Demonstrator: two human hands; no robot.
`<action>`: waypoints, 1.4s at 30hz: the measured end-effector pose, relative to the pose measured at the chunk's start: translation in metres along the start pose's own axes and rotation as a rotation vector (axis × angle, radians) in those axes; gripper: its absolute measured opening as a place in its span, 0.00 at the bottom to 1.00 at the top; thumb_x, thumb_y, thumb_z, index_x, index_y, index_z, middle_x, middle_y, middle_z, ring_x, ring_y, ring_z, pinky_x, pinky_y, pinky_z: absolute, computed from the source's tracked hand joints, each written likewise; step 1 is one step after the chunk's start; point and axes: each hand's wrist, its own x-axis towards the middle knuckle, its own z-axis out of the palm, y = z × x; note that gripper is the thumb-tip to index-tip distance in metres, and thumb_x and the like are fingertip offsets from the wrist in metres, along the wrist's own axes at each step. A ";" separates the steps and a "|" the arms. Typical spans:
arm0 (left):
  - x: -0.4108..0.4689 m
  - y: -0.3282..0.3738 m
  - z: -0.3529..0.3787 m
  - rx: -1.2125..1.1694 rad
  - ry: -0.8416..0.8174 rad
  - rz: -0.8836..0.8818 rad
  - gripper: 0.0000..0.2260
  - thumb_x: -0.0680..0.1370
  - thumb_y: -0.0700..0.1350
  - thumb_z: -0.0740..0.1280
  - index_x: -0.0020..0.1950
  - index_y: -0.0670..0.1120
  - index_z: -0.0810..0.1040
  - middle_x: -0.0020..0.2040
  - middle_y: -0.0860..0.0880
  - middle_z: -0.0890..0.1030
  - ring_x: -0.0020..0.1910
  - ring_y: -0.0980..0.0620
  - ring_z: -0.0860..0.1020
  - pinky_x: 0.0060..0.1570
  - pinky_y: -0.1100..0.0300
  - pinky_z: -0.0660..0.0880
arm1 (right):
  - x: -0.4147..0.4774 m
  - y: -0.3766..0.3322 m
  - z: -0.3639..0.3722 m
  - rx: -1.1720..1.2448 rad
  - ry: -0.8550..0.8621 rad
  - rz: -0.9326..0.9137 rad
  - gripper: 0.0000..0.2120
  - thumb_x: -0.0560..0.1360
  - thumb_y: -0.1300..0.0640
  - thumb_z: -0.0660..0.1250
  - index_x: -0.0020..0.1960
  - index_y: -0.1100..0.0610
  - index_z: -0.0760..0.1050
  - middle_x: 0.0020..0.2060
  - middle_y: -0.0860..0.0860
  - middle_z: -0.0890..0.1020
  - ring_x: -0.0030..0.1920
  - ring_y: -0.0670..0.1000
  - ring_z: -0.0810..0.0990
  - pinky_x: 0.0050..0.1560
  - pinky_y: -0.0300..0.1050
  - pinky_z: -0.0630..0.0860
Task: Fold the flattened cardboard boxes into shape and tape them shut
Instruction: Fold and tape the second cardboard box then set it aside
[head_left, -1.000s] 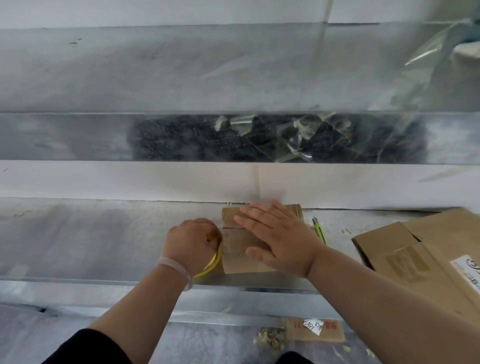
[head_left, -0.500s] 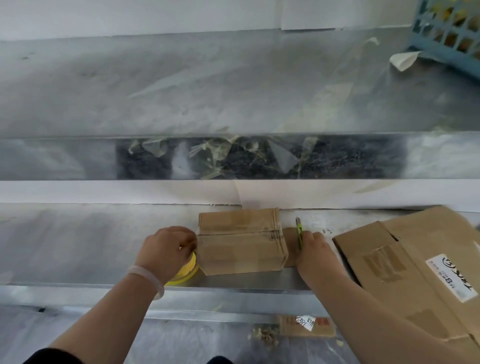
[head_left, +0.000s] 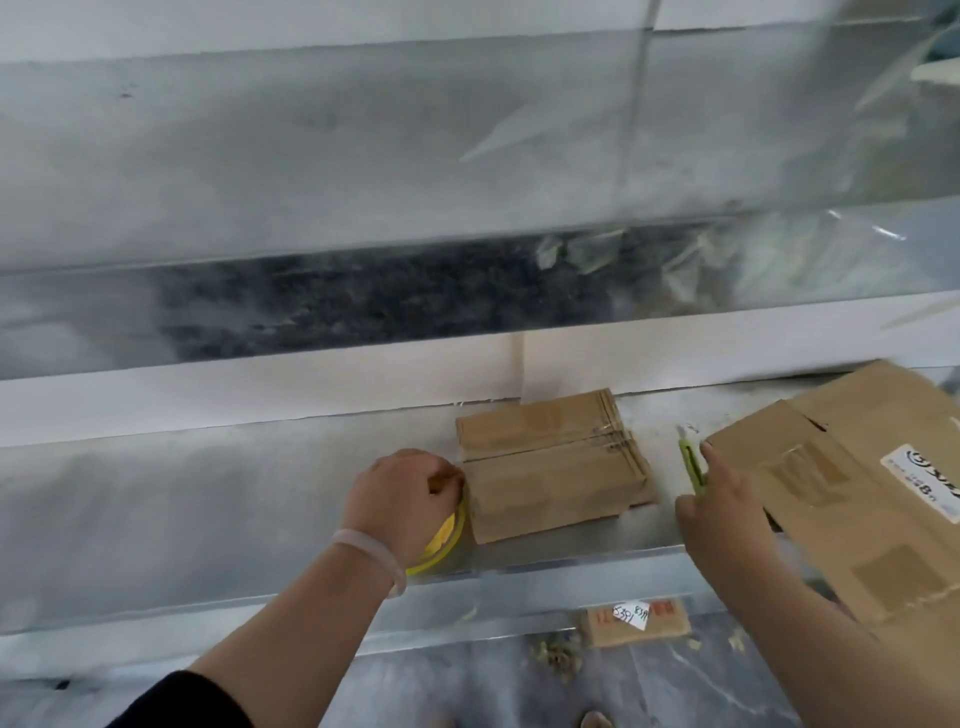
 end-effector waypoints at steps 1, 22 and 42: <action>0.000 -0.002 -0.001 -0.025 -0.001 0.013 0.09 0.76 0.54 0.63 0.48 0.57 0.83 0.48 0.55 0.82 0.48 0.52 0.79 0.44 0.60 0.74 | -0.018 -0.003 0.000 0.069 0.068 -0.038 0.31 0.76 0.65 0.59 0.77 0.50 0.58 0.63 0.58 0.71 0.48 0.56 0.76 0.43 0.48 0.71; 0.010 -0.029 -0.013 -0.336 -0.064 0.108 0.02 0.73 0.49 0.72 0.44 0.55 0.82 0.51 0.58 0.79 0.51 0.59 0.74 0.51 0.65 0.67 | -0.149 -0.115 0.076 0.297 -0.139 -0.292 0.23 0.78 0.62 0.60 0.56 0.32 0.66 0.39 0.47 0.81 0.31 0.44 0.74 0.31 0.34 0.66; 0.010 -0.029 -0.010 -0.383 -0.022 0.100 0.02 0.72 0.47 0.71 0.39 0.54 0.80 0.48 0.56 0.76 0.47 0.58 0.74 0.49 0.63 0.71 | -0.150 -0.139 0.090 -0.390 -0.129 -0.356 0.29 0.81 0.59 0.56 0.77 0.42 0.48 0.60 0.47 0.71 0.47 0.53 0.81 0.43 0.46 0.78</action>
